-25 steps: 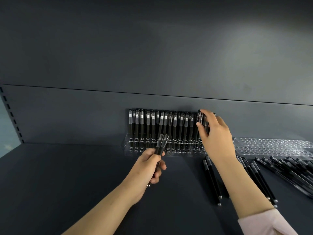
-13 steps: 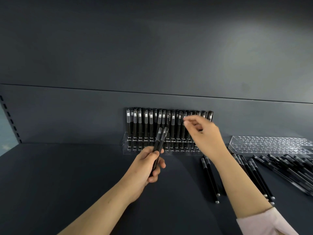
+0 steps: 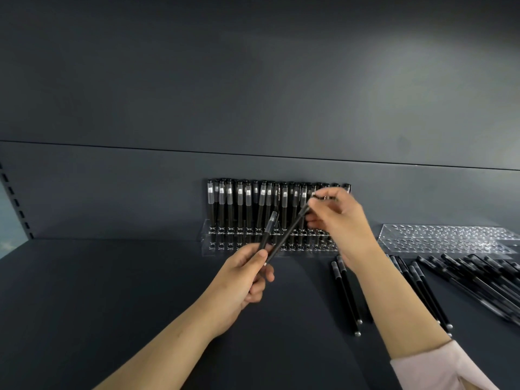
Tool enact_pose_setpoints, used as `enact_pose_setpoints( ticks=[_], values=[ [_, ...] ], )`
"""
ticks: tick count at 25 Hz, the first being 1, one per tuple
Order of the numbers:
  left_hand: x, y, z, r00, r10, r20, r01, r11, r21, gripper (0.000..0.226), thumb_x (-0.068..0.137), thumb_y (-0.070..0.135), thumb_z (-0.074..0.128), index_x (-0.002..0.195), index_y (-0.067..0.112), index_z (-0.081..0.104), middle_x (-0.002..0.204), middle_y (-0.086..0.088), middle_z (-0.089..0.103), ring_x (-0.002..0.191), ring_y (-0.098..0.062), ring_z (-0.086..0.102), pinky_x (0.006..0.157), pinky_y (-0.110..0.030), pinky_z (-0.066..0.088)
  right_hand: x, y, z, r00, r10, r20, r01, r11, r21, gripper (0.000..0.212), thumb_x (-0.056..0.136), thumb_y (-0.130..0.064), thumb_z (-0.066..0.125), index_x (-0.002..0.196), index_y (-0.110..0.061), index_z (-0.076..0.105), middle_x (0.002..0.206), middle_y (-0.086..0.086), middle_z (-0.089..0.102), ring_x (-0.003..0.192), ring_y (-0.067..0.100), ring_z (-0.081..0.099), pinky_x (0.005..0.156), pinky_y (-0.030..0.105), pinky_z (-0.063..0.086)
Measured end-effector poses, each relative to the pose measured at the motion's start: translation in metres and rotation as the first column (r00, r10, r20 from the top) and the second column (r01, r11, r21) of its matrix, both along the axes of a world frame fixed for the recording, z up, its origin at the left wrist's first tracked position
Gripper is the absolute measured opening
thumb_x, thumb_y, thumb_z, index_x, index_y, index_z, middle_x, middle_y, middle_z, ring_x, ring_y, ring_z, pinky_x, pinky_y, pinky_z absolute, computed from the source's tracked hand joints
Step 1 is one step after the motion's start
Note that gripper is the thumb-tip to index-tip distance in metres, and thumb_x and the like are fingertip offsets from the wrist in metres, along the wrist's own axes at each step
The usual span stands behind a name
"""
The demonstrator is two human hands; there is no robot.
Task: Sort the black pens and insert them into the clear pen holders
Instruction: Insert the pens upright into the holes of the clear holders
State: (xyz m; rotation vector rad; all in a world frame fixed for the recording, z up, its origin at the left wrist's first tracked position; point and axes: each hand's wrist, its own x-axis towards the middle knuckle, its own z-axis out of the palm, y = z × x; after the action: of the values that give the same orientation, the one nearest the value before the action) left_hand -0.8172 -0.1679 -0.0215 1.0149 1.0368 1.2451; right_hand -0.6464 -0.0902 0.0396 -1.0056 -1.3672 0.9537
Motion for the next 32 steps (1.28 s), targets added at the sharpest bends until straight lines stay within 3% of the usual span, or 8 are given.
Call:
enact_pose_setpoints(
  ticks=[3, 6, 15, 19, 23, 26, 29, 32],
  values=[
    [-0.001, 0.001, -0.001, 1.0, 0.008, -0.018, -0.008, 1.0, -0.001, 0.023, 0.103, 0.02, 0.043, 0.113, 0.012, 0.062, 0.058, 0.002, 0.047, 0.042, -0.006, 0.026, 0.039, -0.018, 0.019, 0.019, 0.005, 0.006, 0.942, -0.333, -0.033, 0.333, 0.92, 0.206, 0.012, 0.093, -0.014, 0.061, 0.096, -0.024, 0.053, 0.084, -0.002, 0.065, 0.066, 0.014, 0.068, 0.07, 0.028, 0.055],
    [-0.003, 0.003, -0.002, 1.0, 0.009, 0.016, -0.009, 0.999, -0.032, 0.025, 0.104, 0.022, 0.042, 0.11, 0.007, 0.061, 0.055, 0.002, 0.042, 0.038, -0.005, 0.028, 0.035, -0.017, 0.02, 0.03, 0.001, 0.01, 0.859, -0.512, -0.033, 0.481, 0.783, 0.394, 0.012, 0.096, -0.019, 0.056, 0.103, -0.025, 0.048, 0.088, -0.01, 0.062, 0.077, 0.015, 0.064, 0.069, 0.016, 0.049],
    [-0.002, 0.005, 0.0, 0.991, 0.04, 0.128, -0.028, 0.995, -0.097, 0.017, 0.1, 0.01, 0.038, 0.098, 0.008, 0.055, 0.053, -0.002, 0.042, 0.033, -0.007, 0.03, 0.033, -0.014, 0.021, 0.031, 0.007, -0.002, 0.79, -0.594, 0.15, 0.418, 0.702, 0.576, 0.012, 0.095, -0.016, 0.058, 0.106, -0.015, 0.058, 0.092, -0.001, 0.06, 0.074, 0.003, 0.055, 0.067, 0.004, 0.041],
    [0.0, 0.004, 0.002, 0.996, 0.066, 0.06, -0.06, 0.994, -0.093, 0.019, 0.098, 0.007, 0.036, 0.099, 0.011, 0.054, 0.054, 0.0, 0.045, 0.038, -0.008, 0.03, 0.036, -0.018, 0.02, 0.033, 0.015, -0.008, 0.725, -0.629, 0.281, 0.346, 0.685, 0.641, 0.018, 0.094, -0.019, 0.059, 0.109, -0.012, 0.065, 0.092, 0.003, 0.063, 0.073, 0.013, 0.057, 0.073, 0.024, 0.053],
    [0.003, 0.001, 0.004, 0.996, 0.089, -0.002, -0.089, 0.995, -0.051, 0.019, 0.098, 0.006, 0.039, 0.101, 0.013, 0.057, 0.059, 0.001, 0.051, 0.048, -0.01, 0.04, 0.046, -0.024, 0.032, 0.034, 0.021, -0.019, 0.608, -0.563, 0.56, 0.213, 0.795, 0.568, 0.036, 0.097, -0.029, 0.052, 0.131, -0.017, 0.059, 0.113, 0.009, 0.06, 0.103, 0.029, 0.055, 0.085, 0.036, 0.046],
    [0.002, -0.002, 0.004, 0.993, 0.105, -0.048, -0.106, 0.994, -0.001, 0.019, 0.098, 0.005, 0.047, 0.101, 0.016, 0.063, 0.069, 0.002, 0.058, 0.059, -0.01, 0.051, 0.058, -0.027, 0.044, 0.033, 0.02, -0.021, 0.596, -0.524, 0.608, 0.207, 0.832, 0.515, 0.04, 0.098, -0.027, 0.051, 0.136, -0.019, 0.054, 0.117, 0.01, 0.057, 0.109, 0.032, 0.051, 0.091, 0.038, 0.044],
    [-0.001, -0.003, 0.005, 0.988, 0.108, -0.108, -0.103, 0.993, 0.052, 0.018, 0.097, 0.009, 0.053, 0.103, 0.021, 0.066, 0.078, 0.001, 0.065, 0.071, -0.01, 0.059, 0.07, -0.027, 0.048, 0.028, 0.014, -0.012, 0.685, -0.498, 0.532, 0.18, 0.823, 0.538, 0.035, 0.097, -0.027, 0.052, 0.13, -0.019, 0.059, 0.11, 0.002, 0.059, 0.099, 0.02, 0.056, 0.09, 0.028, 0.046],
    [-0.001, -0.004, 0.005, 0.982, 0.104, -0.159, -0.09, 0.992, 0.093, 0.016, 0.097, 0.017, 0.057, 0.104, 0.027, 0.067, 0.085, 0.003, 0.072, 0.079, -0.009, 0.064, 0.074, -0.026, 0.049, 0.012, -0.002, 0.003, 0.848, -0.164, 0.503, 0.02, 0.96, 0.278, 0.02, 0.095, -0.03, 0.055, 0.11, -0.026, 0.068, 0.098, -0.011, 0.068, 0.086, 0.004, 0.062, 0.077, 0.013, 0.048]
  ],
)
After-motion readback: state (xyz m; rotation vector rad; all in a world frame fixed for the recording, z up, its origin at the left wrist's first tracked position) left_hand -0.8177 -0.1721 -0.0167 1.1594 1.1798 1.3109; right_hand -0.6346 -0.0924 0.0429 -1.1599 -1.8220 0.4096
